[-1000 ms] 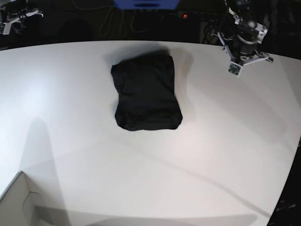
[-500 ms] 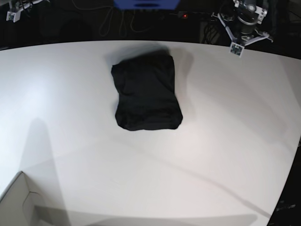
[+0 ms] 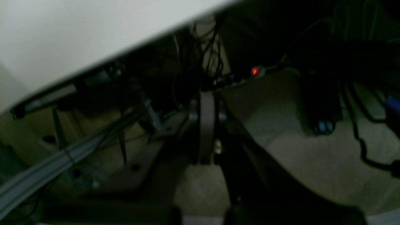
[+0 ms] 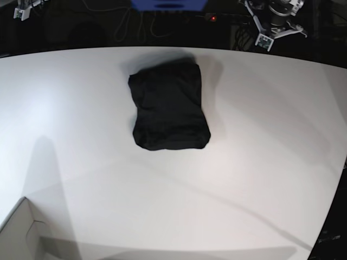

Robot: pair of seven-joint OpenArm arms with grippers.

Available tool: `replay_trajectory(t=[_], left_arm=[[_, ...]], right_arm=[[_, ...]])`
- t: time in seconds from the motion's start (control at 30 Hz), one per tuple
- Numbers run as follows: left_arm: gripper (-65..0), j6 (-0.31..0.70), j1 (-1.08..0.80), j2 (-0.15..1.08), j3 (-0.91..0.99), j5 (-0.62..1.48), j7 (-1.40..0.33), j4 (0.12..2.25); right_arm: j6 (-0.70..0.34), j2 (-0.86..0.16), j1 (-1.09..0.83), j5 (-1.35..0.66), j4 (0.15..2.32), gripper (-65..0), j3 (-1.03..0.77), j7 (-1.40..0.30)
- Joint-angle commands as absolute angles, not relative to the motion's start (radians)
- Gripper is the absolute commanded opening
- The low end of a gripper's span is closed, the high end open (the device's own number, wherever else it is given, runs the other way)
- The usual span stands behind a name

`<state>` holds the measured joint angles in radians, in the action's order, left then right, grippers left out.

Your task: Layout the t-shirt on the table in an organized manner, then fold the t-shirt properly

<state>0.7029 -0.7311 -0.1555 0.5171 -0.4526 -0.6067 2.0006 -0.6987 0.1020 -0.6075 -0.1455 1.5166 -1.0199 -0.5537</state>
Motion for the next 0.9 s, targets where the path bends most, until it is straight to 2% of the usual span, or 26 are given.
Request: replay_trajectory(t=[0.0,0.5,0.67,0.87], left_arm=[[-64.9,0.698,-0.736,-0.139,0.518,-0.447,-0.593,2.012],[-65.0,0.698,-0.713,0.039,0.509,-0.449,-0.591,1.692],[-65.0,0.698,-0.651,0.045,0.507,-0.455,-0.593,1.596],[-65.0,0.698,-0.529,0.044,0.515,-0.486,-0.595,1.368]], right_arm=[[-0.698,0.101,-0.619,-0.154,1.532,-65.0,-1.029,-0.541],[-0.698,0.145,-0.611,-0.143,1.517,-65.0,-1.023,-0.539],[-0.698,0.157,-0.515,0.054,1.466,-65.0,-1.029,-0.515],[-0.698,0.157,-0.423,0.274,1.245,-65.0,-1.04,-0.334]])
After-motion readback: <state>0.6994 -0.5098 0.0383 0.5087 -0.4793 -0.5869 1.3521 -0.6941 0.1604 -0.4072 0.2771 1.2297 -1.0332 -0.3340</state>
